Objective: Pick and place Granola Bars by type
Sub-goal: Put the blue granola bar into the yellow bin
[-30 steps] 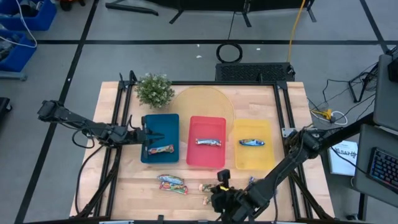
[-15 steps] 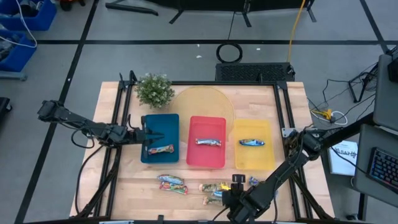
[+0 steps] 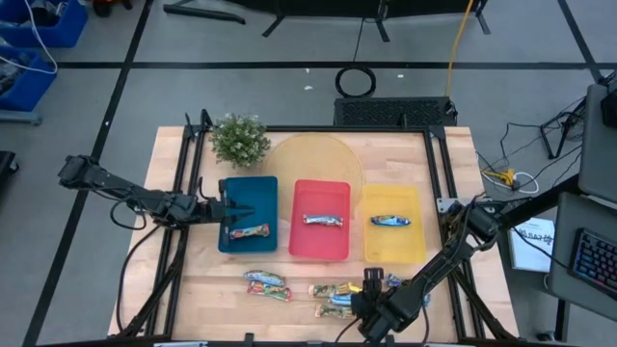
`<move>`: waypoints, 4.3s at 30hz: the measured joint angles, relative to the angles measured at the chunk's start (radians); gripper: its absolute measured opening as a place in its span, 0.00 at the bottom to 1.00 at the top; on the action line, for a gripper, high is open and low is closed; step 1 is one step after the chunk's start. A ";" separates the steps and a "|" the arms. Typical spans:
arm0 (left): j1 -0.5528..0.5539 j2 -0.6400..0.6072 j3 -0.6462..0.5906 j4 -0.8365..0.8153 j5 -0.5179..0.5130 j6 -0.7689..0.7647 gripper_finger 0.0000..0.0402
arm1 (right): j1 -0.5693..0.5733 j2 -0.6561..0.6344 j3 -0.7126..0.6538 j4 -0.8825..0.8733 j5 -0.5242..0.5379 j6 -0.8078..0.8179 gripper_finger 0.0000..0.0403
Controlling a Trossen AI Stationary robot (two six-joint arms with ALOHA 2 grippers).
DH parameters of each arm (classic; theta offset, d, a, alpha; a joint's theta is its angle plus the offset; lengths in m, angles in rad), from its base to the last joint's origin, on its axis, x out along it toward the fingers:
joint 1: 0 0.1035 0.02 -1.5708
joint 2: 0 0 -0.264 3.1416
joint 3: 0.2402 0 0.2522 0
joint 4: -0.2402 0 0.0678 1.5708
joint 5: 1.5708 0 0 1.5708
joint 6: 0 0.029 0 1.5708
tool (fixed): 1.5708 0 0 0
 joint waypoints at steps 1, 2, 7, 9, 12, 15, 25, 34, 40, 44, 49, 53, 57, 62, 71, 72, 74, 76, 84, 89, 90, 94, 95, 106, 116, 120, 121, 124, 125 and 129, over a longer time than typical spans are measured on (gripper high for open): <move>0.000 0.000 0.000 0.000 0.000 0.000 0.14 | -0.001 -0.001 -0.016 0.025 -0.007 0.003 0.54; 0.000 0.000 0.000 0.000 0.000 -0.001 0.14 | -0.002 -0.004 -0.031 0.045 -0.017 0.004 0.53; 0.000 0.000 0.000 0.000 0.000 -0.003 0.14 | -0.003 -0.006 -0.051 0.089 -0.019 0.005 0.44; 0.000 0.000 0.000 0.000 0.000 -0.005 0.14 | -0.005 -0.007 -0.052 0.097 -0.020 0.005 0.39; 0.000 0.000 0.000 0.000 0.000 -0.009 0.14 | -0.005 -0.008 -0.053 0.108 -0.020 0.006 0.29; 0.000 0.000 0.000 0.000 0.000 -0.010 0.14 | -0.005 -0.007 -0.053 0.112 -0.021 0.005 0.18; 0.000 0.000 0.000 0.000 0.000 -0.010 0.14 | -0.005 -0.106 -0.058 0.101 0.101 0.001 0.12; 0.000 0.000 0.000 0.000 0.000 -0.020 0.14 | -0.080 -0.339 -0.056 0.126 0.278 -0.142 0.09; 0.000 0.000 0.000 0.000 0.000 -0.033 0.14 | -0.345 -0.376 -0.055 0.125 0.187 -0.388 0.10; 0.000 0.000 0.000 -0.002 -0.001 -0.023 0.14 | -0.513 -0.309 -0.055 0.130 0.031 -0.519 0.09; 0.000 0.000 0.000 -0.032 -0.001 -0.015 0.14 | -0.617 -0.189 -0.056 0.123 -0.091 -0.644 0.10; 0.000 0.000 0.000 -0.052 -0.001 -0.017 0.14 | -0.646 -0.114 -0.056 0.125 -0.147 -0.666 0.09; 0.000 0.000 0.000 -0.052 -0.001 -0.030 0.14 | -0.657 -0.090 -0.056 0.118 -0.182 -0.638 0.11; 0.000 0.000 0.000 -0.049 -0.001 -0.031 0.14 | -0.656 -0.125 -0.056 0.114 -0.181 -0.610 0.20; 0.000 0.000 0.000 -0.045 0.000 -0.034 0.14 | -0.641 -0.263 -0.055 0.076 -0.120 -0.532 0.35; 0.000 0.000 0.000 -0.046 0.000 -0.032 0.14 | -0.639 -0.283 -0.055 0.061 -0.103 -0.532 0.35; 0.000 0.000 0.000 -0.046 0.000 -0.030 0.14 | -0.631 -0.324 -0.055 0.027 -0.083 -0.558 0.34; 0.000 0.000 0.000 -0.046 0.000 -0.030 0.14 | -0.612 -0.372 -0.055 -0.004 -0.070 -0.587 0.31; 0.000 0.000 0.000 -0.045 0.000 -0.030 0.14 | -0.439 -0.454 0.073 -0.342 -0.009 -0.403 0.19; 0.000 0.000 0.000 -0.046 0.000 -0.043 0.14 | -0.260 -0.405 0.079 -0.386 -0.023 -0.185 0.21; 0.000 0.000 0.000 -0.045 0.000 -0.048 0.14 | -0.227 -0.393 0.079 -0.390 -0.024 -0.138 0.22; 0.000 0.000 0.000 -0.045 0.000 -0.067 0.14 | -0.106 -0.345 0.078 -0.373 -0.049 0.061 0.33; 0.000 0.000 0.000 -0.045 0.000 -0.067 0.14 | -0.080 -0.332 0.079 -0.362 -0.049 0.101 0.36; 0.000 0.000 0.000 -0.047 0.000 -0.067 0.14 | 0.101 -0.158 0.078 -0.328 -0.180 0.410 0.55; 0.000 0.000 0.000 -0.047 0.000 -0.063 0.14 | 0.112 -0.008 0.078 -0.417 -0.159 0.422 0.52; 0.000 0.000 0.000 -0.047 0.000 -0.062 0.14 | 0.113 0.013 0.078 -0.467 -0.178 0.423 0.52; 0.000 0.000 0.000 -0.047 0.000 -0.062 0.14 | 0.113 0.015 0.078 -0.468 -0.188 0.423 0.52; 0.000 0.000 0.000 -0.047 0.000 -0.062 0.14 | 0.118 0.019 0.078 -0.455 -0.204 0.423 0.52; 0.000 0.000 0.000 -0.047 0.000 -0.062 0.14 | 0.118 0.018 0.078 -0.444 -0.204 0.423 0.52; 0.000 0.000 0.000 -0.047 0.000 -0.062 0.14 | 0.125 0.018 0.078 -0.426 -0.204 0.431 0.52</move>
